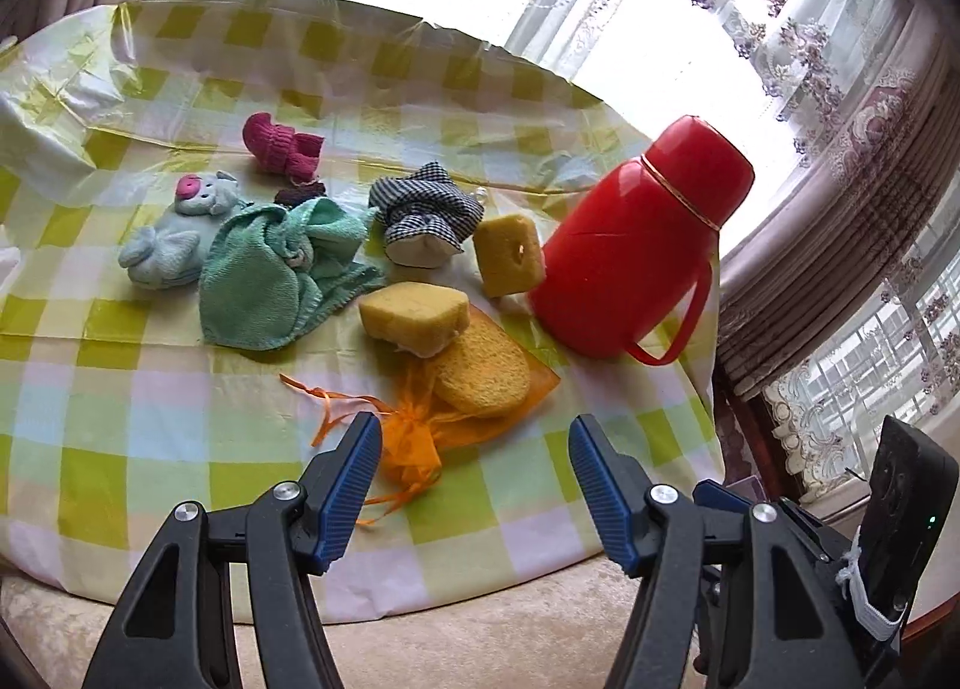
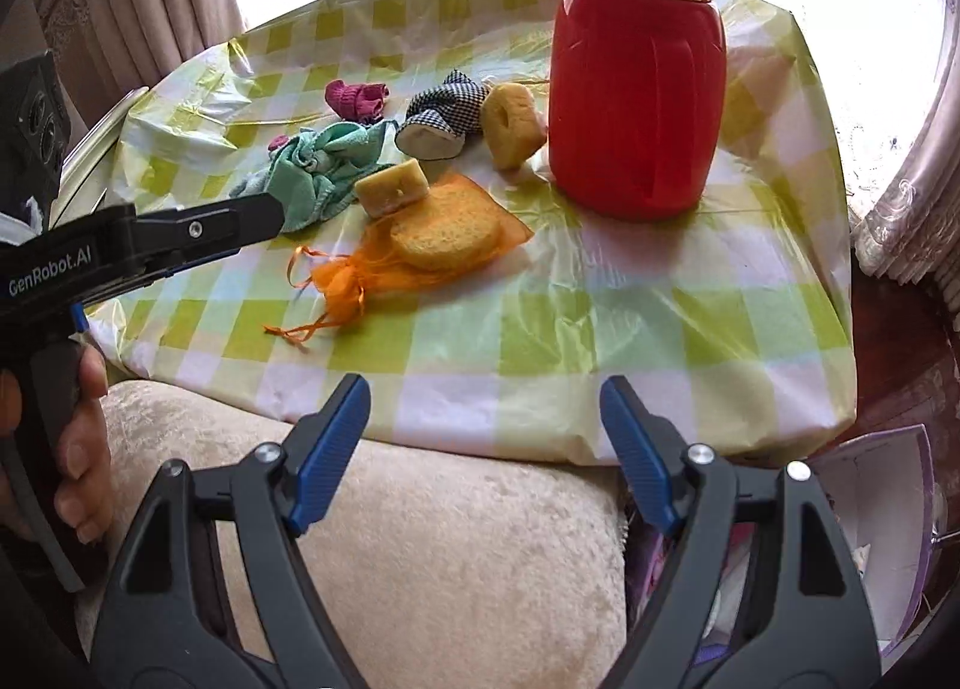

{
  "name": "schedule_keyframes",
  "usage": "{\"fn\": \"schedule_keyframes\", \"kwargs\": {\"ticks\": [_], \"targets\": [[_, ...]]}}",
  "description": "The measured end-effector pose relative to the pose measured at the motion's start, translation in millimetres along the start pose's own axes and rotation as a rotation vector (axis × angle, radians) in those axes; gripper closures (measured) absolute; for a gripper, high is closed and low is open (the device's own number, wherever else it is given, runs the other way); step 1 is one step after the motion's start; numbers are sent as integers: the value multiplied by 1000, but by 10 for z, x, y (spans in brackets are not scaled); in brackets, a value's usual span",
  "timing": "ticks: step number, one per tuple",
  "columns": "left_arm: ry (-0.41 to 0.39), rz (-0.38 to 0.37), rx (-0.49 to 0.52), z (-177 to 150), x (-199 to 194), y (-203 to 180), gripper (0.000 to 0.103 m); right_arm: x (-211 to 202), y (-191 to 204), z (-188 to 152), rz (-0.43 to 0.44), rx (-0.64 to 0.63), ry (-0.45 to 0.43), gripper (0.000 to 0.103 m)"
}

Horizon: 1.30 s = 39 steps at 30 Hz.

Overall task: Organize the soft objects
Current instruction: 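Move both open tools back over the remaining items on the bed, then grasp the green towel with the left tool while the right tool grasps the yellow sponge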

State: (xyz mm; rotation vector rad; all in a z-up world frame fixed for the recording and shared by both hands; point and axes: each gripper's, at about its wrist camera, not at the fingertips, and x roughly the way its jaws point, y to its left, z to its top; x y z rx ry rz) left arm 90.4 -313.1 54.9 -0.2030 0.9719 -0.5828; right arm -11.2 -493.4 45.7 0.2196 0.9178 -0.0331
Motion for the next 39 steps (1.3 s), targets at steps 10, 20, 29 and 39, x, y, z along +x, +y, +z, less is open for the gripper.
{"fn": "schedule_keyframes", "kwargs": {"ticks": [10,20,29,39], "targets": [[-64,139,-136,616,80,760,38,493,360,584,40,26,-67,21],[-118,186,-104,774,359,1064,38,1064,534,880,-36,-42,-77,19],[-42,165,65,819,827,919,37,1377,734,952,-72,-185,-45,19],[-12,240,149,703,1010,964,37,1668,786,902,-71,-242,16,35]]}}
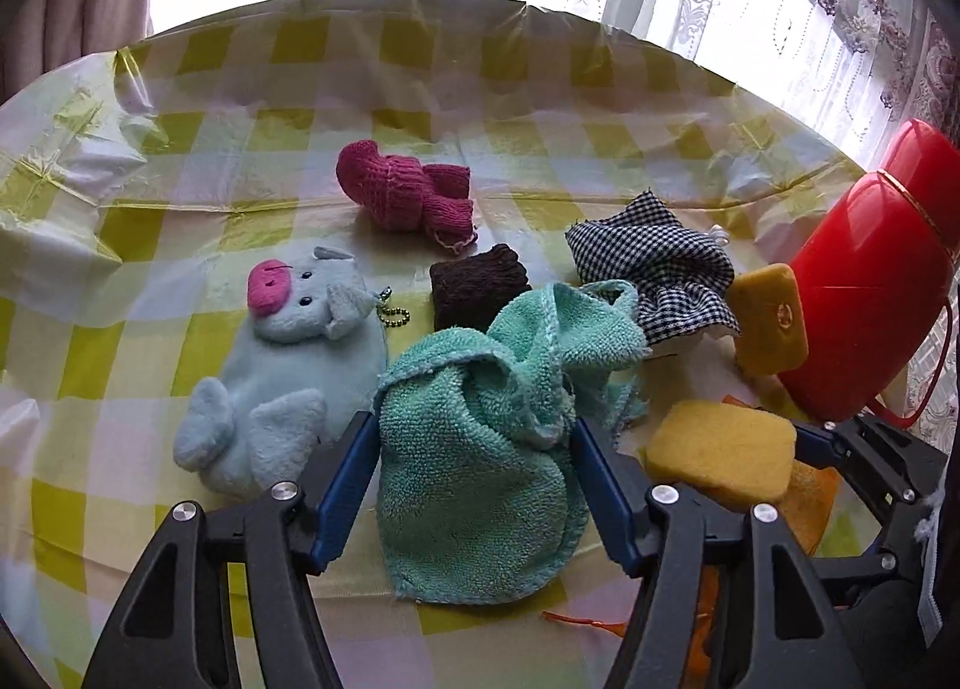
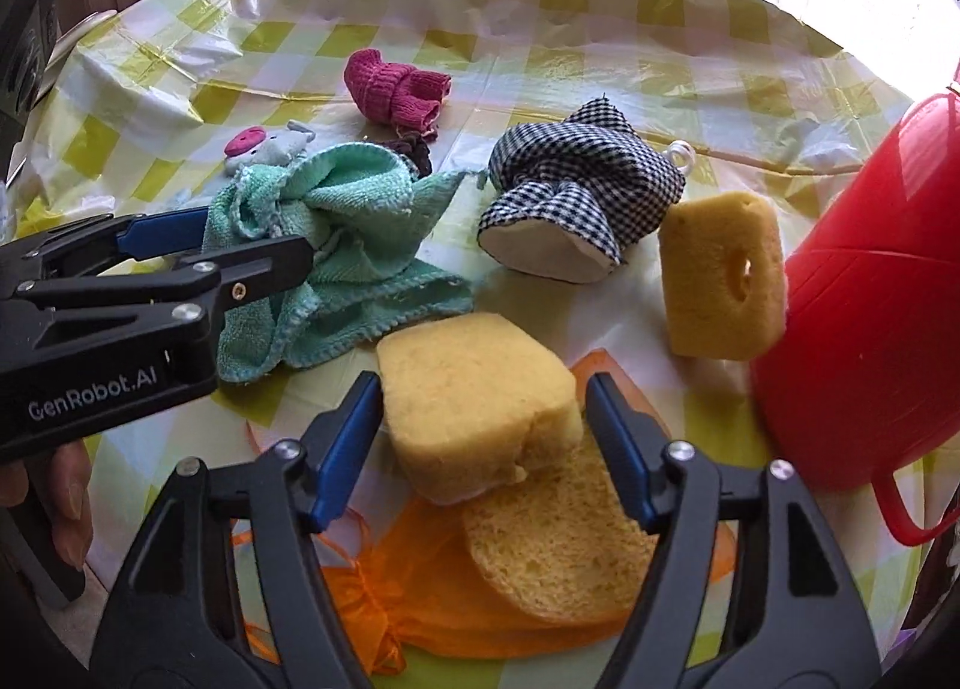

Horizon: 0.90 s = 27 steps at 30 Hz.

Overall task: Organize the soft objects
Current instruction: 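Grasp the green towel with the left tool while the right tool grasps the yellow sponge, then carry the green towel and yellow sponge over the white box and release both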

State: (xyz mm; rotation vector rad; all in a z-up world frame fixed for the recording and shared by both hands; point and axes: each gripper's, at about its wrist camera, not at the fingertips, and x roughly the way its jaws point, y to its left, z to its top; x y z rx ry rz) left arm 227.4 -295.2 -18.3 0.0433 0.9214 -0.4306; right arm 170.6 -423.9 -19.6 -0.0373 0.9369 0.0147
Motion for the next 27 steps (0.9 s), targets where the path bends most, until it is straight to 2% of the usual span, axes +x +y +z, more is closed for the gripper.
{"fn": "schedule_keyframes", "kwargs": {"ticks": [2,5,8,16,27], "targets": [[25,-13,4,-31,55,-8,41,1,-4,6,-7,0,-2,44],[18,-10,17,-52,21,-29,45,-28,6,-4,1,-1,-14,48],[19,-45,-28,-67,-12,33,46,-80,30,-20,10,-5,-35,49],[-47,-44,-96,-91,-239,138,47,-224,30,-38,4,10,-85,49],[-88,-49,-104,-117,-469,90,47,-489,12,-124,5,29,-119,50]]}}
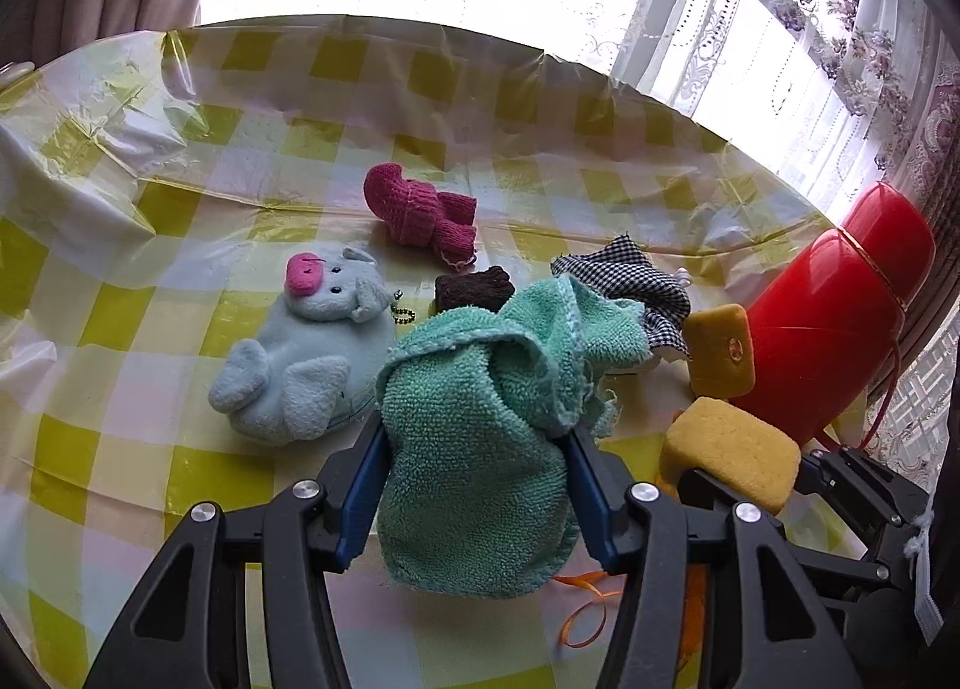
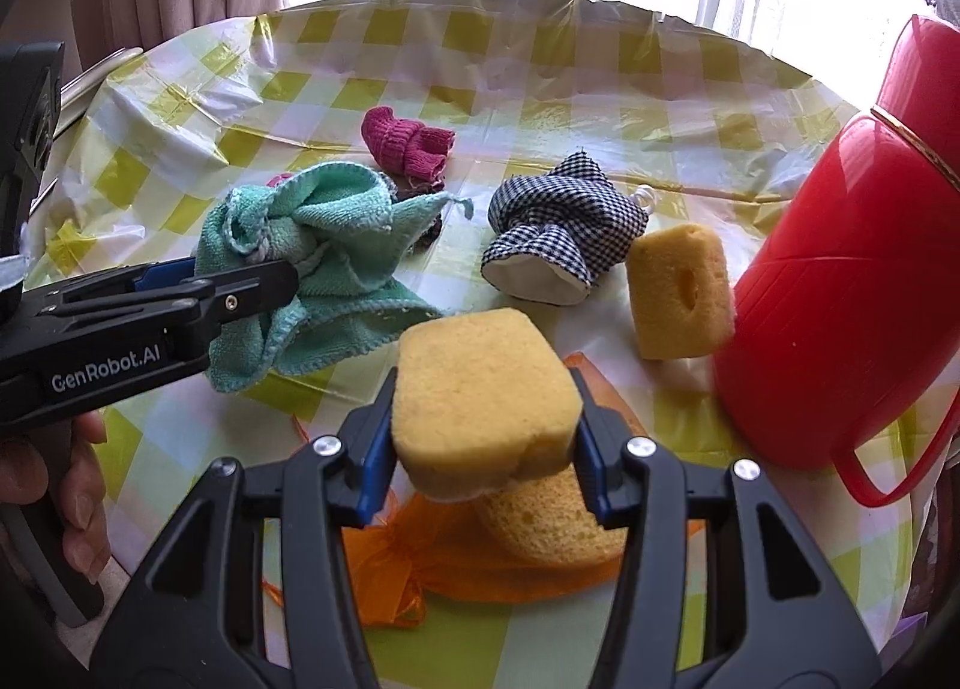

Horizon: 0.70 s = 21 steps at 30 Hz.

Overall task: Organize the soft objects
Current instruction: 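Carry the green towel and yellow sponge over the white box and release both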

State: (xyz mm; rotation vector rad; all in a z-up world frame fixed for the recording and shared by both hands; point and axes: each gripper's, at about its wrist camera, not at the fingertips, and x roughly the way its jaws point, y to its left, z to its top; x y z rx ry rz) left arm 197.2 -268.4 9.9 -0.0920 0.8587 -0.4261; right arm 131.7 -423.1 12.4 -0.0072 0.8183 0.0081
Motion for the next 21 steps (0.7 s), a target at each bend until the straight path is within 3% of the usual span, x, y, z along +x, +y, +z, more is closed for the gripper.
{"fn": "schedule_keyframes", "kwargs": {"ticks": [12,21], "targets": [[-28,-38,16,-94,-302,-278,47,-364,-216,-181,-20,45,-20,50],[-38,-119,75,-152,-489,-747,47,-756,-551,-472,-67,104,-32,50]]}}
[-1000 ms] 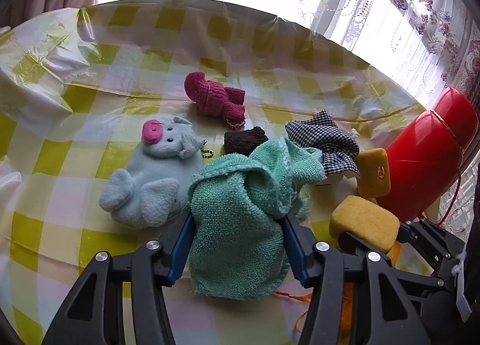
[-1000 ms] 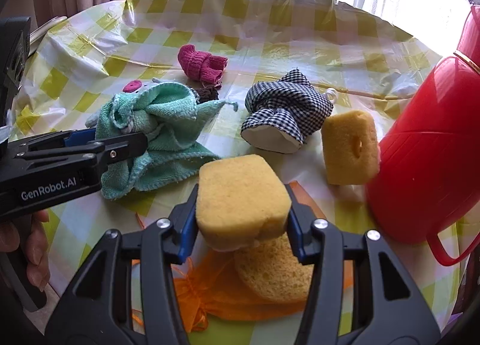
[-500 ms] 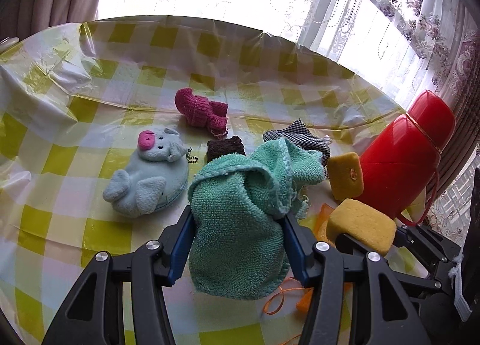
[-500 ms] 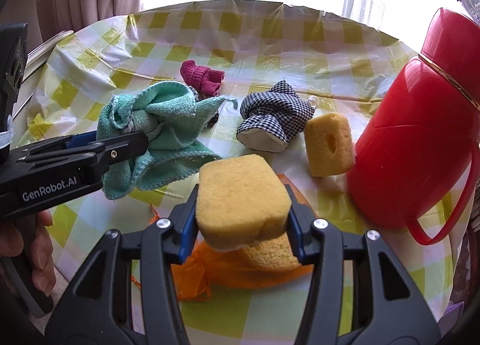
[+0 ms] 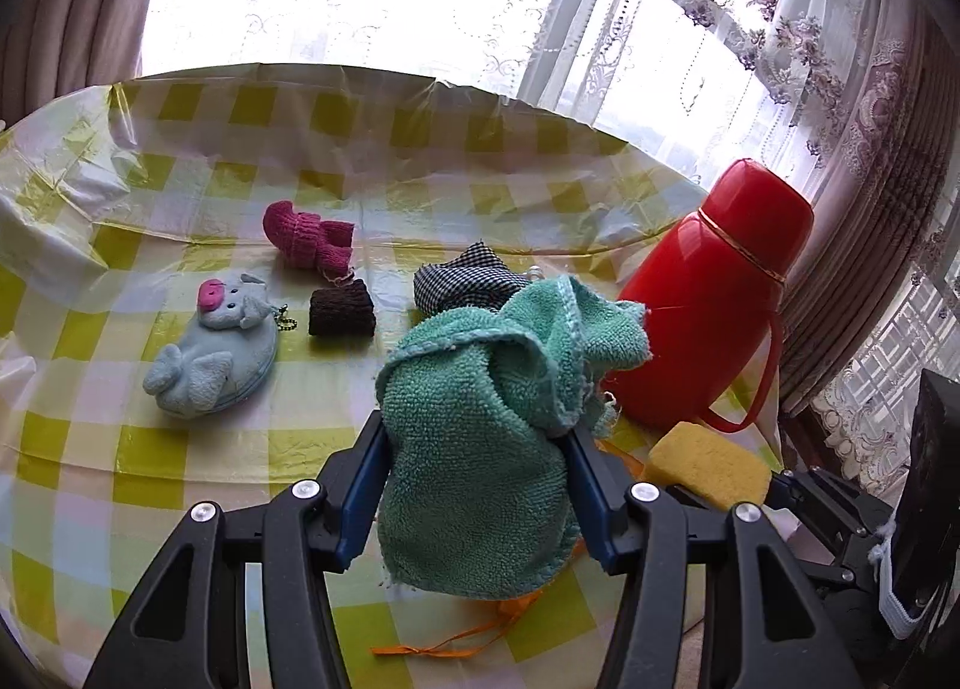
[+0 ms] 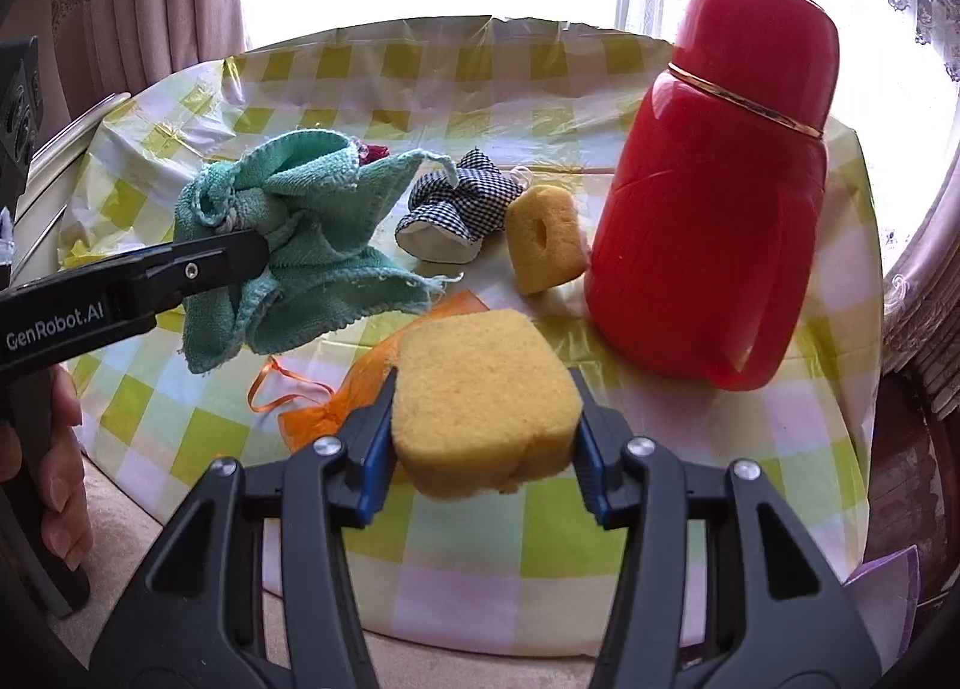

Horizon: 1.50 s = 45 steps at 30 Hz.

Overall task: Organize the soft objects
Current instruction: 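Carry the green towel and yellow sponge over the white box and release both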

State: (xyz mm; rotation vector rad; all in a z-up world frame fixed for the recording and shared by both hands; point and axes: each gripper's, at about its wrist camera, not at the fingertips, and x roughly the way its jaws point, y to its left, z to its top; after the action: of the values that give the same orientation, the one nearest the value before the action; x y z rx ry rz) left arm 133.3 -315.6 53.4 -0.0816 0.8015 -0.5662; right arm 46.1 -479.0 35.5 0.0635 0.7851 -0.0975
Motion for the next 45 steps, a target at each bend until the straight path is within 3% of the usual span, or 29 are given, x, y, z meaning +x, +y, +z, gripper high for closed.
{"fn": "schedule_keyframes", "kwargs": {"ticks": [17,34,36,38,40,45], "targets": [[58,-203,186,-271,-14,-1260,47,-900,-1182,-773,-200,153,50,49],[104,-351,330,-486,-98,-2163,47,-1503,-2116,-1906,-367,338,226,48],[113,-361,340,-500,-90,-2237,47,-1526,-2189,-2023,-375,364,258,45],[125,-376,348,-518,-83,-2313,47,-1534,-2253,-2111,-398,381,286,32],[138,-391,356,-535,-59,-2397,47,-1554,-2319,-2190,-418,400,297,26],[169,-443,379,-579,5,-2658,47,-1628,-2487,-2234,-427,469,281,26]]}}
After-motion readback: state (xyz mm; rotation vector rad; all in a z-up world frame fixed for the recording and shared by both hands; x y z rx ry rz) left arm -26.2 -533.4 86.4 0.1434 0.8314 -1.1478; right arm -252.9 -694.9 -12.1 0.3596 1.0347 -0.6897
